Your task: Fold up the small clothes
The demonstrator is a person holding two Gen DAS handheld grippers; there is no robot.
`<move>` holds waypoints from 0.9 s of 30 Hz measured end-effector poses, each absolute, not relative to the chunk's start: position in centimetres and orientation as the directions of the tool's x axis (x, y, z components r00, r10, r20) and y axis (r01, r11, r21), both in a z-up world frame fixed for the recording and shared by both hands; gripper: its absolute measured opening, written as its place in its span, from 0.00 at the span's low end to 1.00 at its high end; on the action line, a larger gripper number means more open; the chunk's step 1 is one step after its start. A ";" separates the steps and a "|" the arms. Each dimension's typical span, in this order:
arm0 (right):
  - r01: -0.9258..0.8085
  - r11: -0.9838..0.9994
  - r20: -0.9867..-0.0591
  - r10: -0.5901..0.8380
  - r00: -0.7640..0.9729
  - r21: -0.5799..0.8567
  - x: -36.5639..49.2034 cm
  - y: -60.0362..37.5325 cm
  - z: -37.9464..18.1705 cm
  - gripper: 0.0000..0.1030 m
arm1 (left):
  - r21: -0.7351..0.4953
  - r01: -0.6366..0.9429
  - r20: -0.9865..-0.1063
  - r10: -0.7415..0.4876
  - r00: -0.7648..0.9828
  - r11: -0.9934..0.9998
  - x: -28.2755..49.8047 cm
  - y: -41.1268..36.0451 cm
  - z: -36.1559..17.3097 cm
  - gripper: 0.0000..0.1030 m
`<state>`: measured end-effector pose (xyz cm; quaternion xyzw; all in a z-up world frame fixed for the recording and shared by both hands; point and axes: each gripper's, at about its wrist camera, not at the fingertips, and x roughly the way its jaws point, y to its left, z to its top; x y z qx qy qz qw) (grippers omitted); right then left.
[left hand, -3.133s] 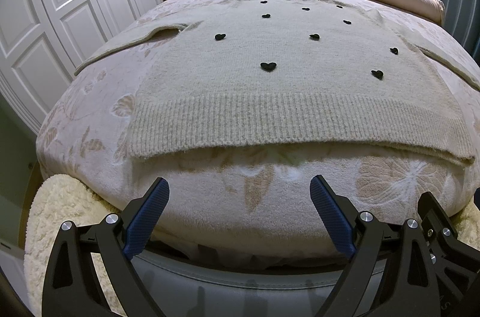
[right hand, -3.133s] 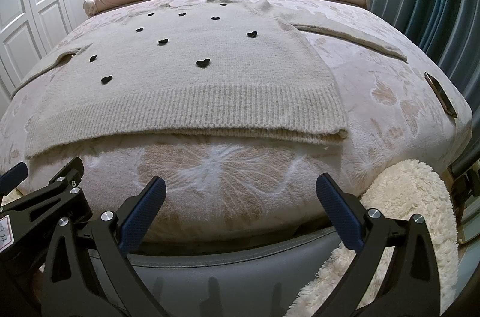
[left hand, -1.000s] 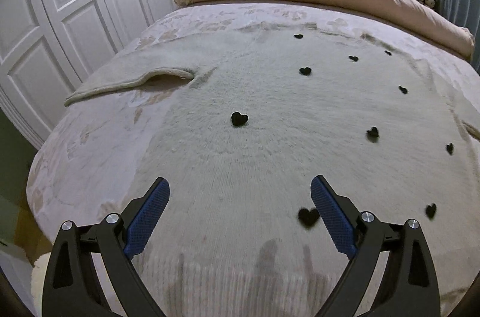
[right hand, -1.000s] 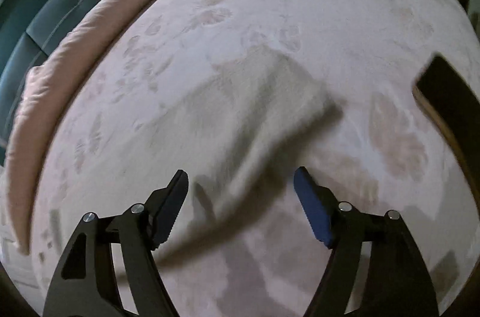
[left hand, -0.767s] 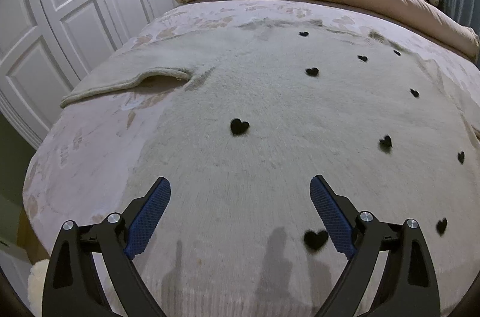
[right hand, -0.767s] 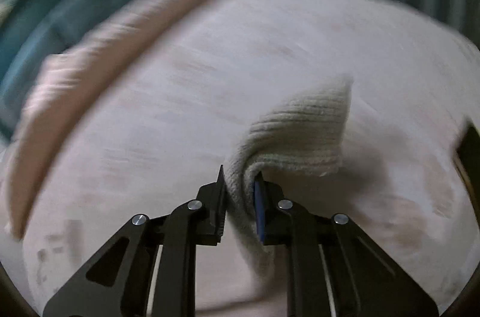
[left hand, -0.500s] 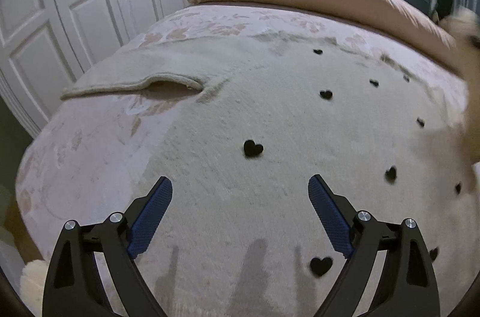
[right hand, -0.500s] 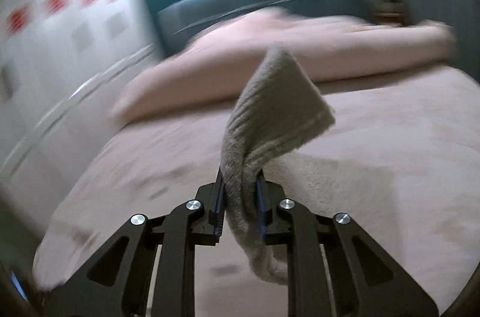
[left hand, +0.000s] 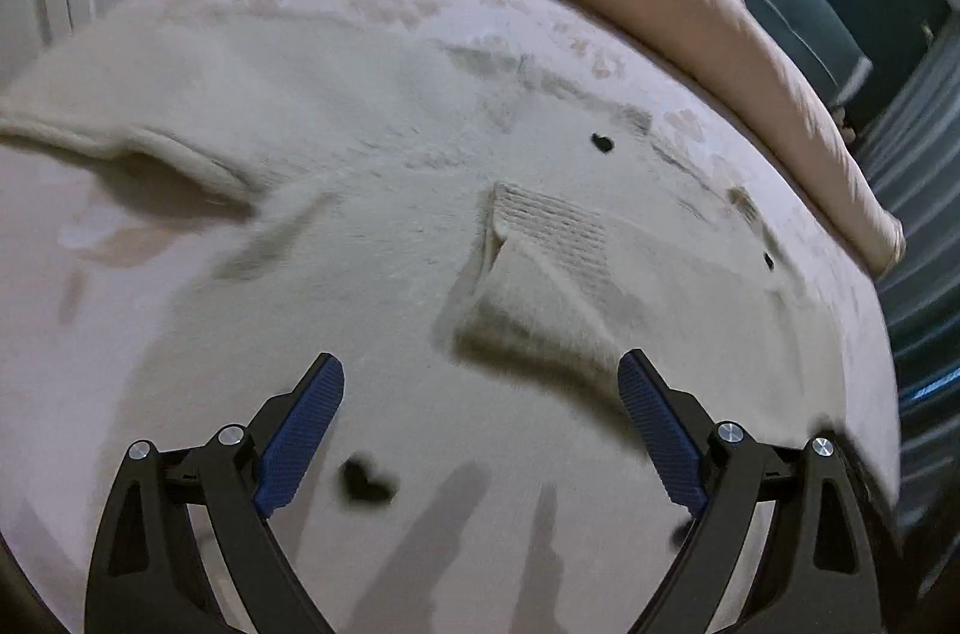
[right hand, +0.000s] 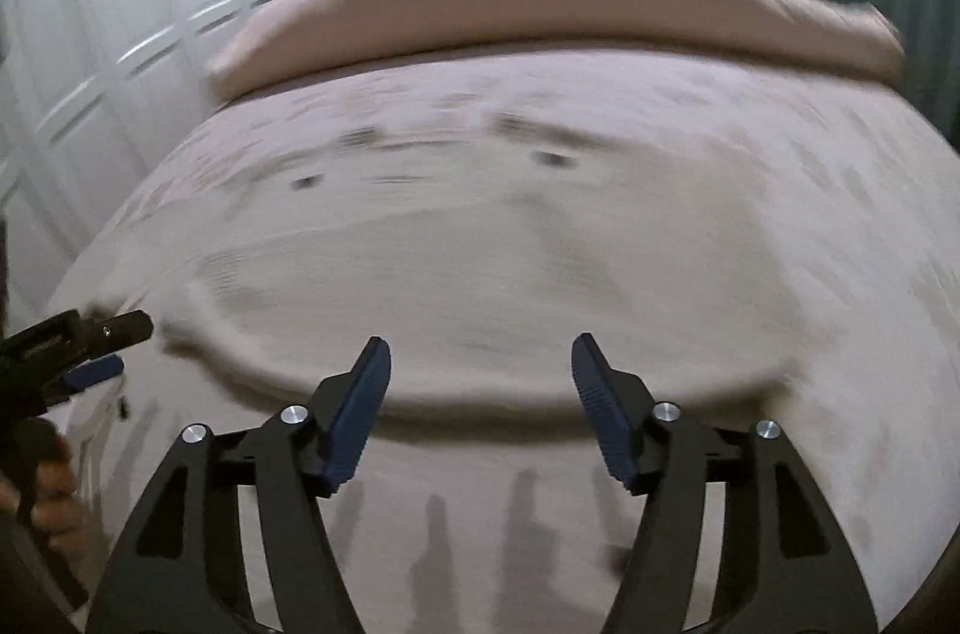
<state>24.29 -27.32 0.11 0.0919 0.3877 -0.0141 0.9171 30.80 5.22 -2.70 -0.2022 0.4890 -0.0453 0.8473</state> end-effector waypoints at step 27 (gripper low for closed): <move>0.346 0.936 -0.772 -0.173 0.611 0.064 29.9 -36.6 -1.4 0.63 | -0.293 0.015 -0.755 -0.240 0.610 0.956 37.5 3.0 0.4 0.06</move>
